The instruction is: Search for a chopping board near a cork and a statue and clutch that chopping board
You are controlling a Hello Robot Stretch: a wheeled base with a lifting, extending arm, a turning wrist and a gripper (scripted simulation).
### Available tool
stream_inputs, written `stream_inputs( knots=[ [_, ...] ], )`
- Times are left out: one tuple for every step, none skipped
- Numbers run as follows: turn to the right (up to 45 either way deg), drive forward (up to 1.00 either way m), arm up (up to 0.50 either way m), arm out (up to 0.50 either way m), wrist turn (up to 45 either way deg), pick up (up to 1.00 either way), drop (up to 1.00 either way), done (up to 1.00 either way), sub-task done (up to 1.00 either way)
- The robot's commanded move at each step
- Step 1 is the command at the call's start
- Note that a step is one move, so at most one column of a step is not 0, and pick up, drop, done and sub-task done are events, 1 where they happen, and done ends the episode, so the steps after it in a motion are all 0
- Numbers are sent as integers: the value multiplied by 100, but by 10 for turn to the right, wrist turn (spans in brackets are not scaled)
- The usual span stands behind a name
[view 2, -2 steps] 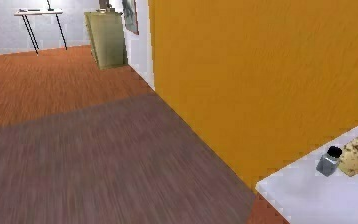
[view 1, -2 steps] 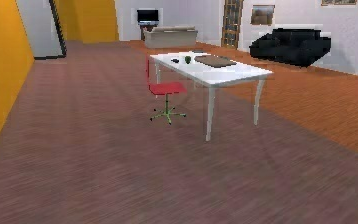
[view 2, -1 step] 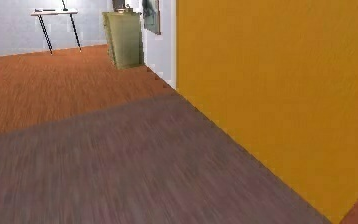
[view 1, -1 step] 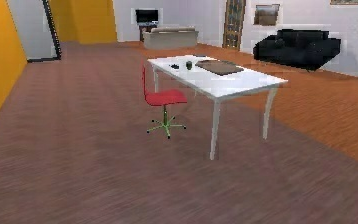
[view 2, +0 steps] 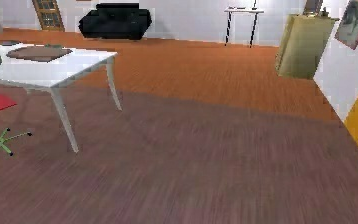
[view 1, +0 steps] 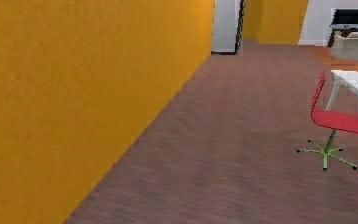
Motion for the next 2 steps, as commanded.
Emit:
stream_inputs(
  knots=[
    [-450,0,0,0,0,0,0,0,0],
    [-450,0,0,0,0,0,0,0,0]
  ],
)
